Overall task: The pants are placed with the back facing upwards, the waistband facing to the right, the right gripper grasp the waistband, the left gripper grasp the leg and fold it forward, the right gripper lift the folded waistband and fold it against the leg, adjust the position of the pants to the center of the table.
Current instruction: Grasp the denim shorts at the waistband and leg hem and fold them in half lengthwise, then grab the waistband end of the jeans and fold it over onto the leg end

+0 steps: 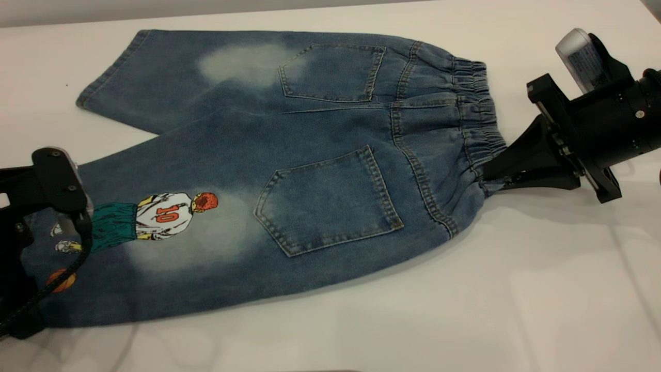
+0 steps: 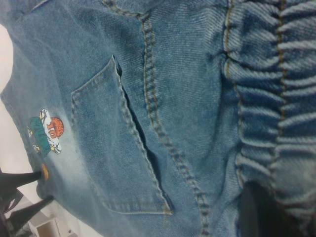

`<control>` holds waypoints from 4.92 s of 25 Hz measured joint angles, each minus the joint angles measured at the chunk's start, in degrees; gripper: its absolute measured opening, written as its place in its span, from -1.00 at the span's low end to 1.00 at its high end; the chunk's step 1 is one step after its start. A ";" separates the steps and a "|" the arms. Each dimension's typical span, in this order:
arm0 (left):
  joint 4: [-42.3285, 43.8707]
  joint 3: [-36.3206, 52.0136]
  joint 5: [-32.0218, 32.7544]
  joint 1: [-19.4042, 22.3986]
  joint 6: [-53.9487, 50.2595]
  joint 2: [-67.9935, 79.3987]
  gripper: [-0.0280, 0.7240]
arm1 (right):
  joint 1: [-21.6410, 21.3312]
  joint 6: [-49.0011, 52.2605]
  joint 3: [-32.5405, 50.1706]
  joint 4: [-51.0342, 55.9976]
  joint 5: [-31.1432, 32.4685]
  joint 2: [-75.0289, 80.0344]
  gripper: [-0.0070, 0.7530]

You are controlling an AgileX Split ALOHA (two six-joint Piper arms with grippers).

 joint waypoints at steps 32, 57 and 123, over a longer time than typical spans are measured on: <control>-7.38 -0.75 15.67 0.00 -2.94 -34.94 -0.86 | 0.00 7.36 18.26 -4.19 0.47 -25.51 -0.88; -8.22 -51.25 12.07 0.00 -3.26 7.15 -0.85 | 0.00 32.24 -2.95 10.83 -6.52 -11.94 -0.88; -33.02 -65.35 22.85 -2.76 -5.51 15.93 0.55 | 5.41 44.53 -13.71 -21.10 -8.34 -4.77 0.63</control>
